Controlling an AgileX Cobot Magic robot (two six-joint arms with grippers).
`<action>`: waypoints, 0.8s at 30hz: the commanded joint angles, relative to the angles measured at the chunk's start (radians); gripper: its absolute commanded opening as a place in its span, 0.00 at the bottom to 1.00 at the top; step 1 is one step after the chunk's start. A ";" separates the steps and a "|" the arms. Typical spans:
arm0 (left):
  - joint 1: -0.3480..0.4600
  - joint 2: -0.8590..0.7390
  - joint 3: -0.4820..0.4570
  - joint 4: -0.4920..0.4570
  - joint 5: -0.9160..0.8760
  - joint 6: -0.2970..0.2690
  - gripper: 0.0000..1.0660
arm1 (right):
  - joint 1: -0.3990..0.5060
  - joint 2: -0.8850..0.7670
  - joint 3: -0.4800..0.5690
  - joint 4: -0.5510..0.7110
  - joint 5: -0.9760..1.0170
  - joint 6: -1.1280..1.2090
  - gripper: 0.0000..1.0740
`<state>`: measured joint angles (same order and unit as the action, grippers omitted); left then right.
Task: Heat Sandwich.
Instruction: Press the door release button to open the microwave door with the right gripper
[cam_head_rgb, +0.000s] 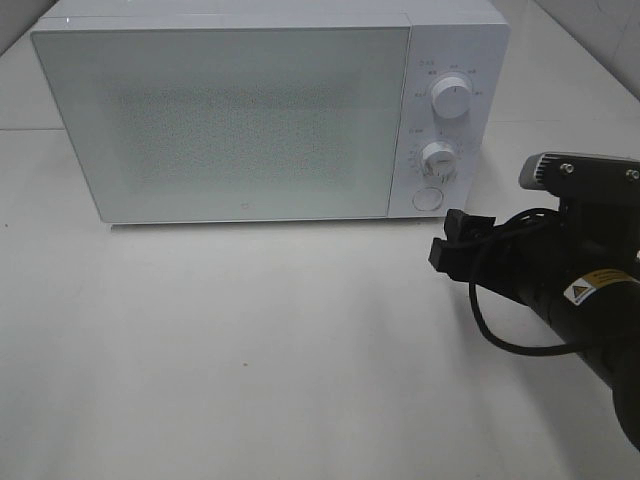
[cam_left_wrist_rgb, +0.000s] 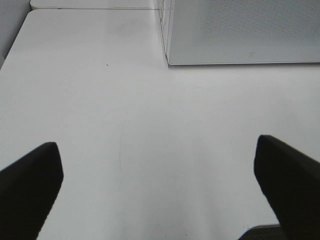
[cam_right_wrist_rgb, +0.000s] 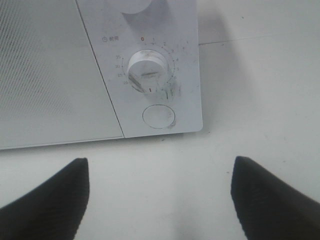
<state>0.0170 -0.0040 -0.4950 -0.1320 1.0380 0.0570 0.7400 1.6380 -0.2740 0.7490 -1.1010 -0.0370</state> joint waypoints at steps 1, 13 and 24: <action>0.004 -0.024 0.003 -0.004 -0.004 -0.003 0.93 | 0.003 0.002 -0.008 -0.003 -0.004 0.184 0.70; 0.004 -0.024 0.003 -0.004 -0.004 -0.003 0.93 | 0.003 0.002 -0.008 -0.003 -0.004 0.859 0.70; 0.004 -0.024 0.003 -0.004 -0.004 -0.003 0.93 | 0.003 0.002 -0.008 -0.003 0.007 1.274 0.58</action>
<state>0.0170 -0.0040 -0.4950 -0.1320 1.0380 0.0570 0.7400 1.6380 -0.2750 0.7490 -1.1000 1.1430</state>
